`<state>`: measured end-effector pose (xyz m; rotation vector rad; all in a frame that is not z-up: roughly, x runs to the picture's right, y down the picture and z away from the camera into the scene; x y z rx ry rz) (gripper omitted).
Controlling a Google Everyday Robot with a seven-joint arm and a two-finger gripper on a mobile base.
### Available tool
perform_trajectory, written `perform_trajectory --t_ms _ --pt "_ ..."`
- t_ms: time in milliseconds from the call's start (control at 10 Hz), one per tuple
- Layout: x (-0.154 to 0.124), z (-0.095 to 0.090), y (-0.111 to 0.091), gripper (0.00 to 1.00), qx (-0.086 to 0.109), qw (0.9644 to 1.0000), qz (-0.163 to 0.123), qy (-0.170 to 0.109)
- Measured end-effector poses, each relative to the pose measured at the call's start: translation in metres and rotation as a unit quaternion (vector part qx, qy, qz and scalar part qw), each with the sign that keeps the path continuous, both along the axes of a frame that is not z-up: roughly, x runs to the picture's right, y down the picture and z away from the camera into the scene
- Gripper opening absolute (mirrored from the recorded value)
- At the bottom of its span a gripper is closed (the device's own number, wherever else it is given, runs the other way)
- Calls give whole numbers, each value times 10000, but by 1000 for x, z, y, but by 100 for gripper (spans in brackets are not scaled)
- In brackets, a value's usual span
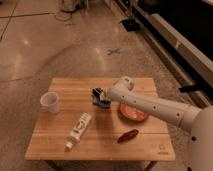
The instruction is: Place the eraser on the white sponge
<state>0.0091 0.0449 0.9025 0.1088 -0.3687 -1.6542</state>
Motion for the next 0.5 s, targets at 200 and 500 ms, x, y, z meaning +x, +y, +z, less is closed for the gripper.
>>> perform_trajectory --t_ms 200,500 --pt "7 -8 9 80 -110 9999 19 29" --pt "12 -13 11 80 -186 9998 48 66"
